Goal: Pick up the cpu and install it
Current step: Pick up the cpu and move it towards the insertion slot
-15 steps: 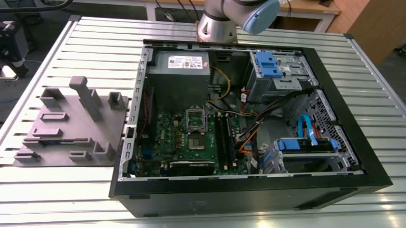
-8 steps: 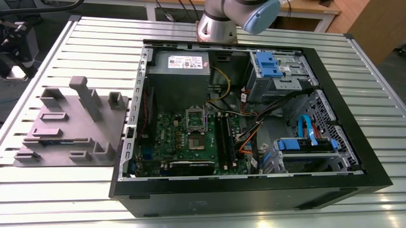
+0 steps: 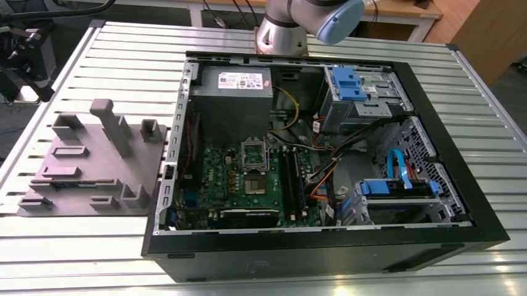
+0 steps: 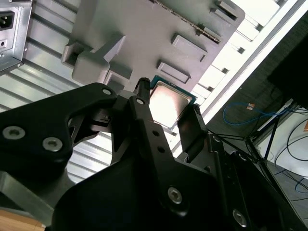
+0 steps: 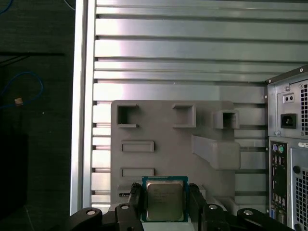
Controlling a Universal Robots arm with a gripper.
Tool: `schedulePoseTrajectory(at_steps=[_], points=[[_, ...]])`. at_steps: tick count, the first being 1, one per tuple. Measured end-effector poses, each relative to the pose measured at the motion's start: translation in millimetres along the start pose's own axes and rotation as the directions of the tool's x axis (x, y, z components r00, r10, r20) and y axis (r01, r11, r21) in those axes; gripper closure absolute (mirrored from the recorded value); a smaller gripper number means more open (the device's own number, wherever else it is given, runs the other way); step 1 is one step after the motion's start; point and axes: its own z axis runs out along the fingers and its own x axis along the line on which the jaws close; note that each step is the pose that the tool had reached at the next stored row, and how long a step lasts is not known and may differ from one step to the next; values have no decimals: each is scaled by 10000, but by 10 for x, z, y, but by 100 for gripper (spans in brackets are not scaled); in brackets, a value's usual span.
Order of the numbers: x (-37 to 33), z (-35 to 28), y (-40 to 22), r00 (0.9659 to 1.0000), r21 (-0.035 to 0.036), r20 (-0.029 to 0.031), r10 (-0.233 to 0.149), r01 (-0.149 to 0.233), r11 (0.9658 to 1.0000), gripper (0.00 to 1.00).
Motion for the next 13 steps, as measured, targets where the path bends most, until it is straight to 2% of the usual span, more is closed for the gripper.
schedulePoseTrajectory(at_steps=[13], points=[[-14,-1,0,10000,1,-2,-2,2,10000,52]])
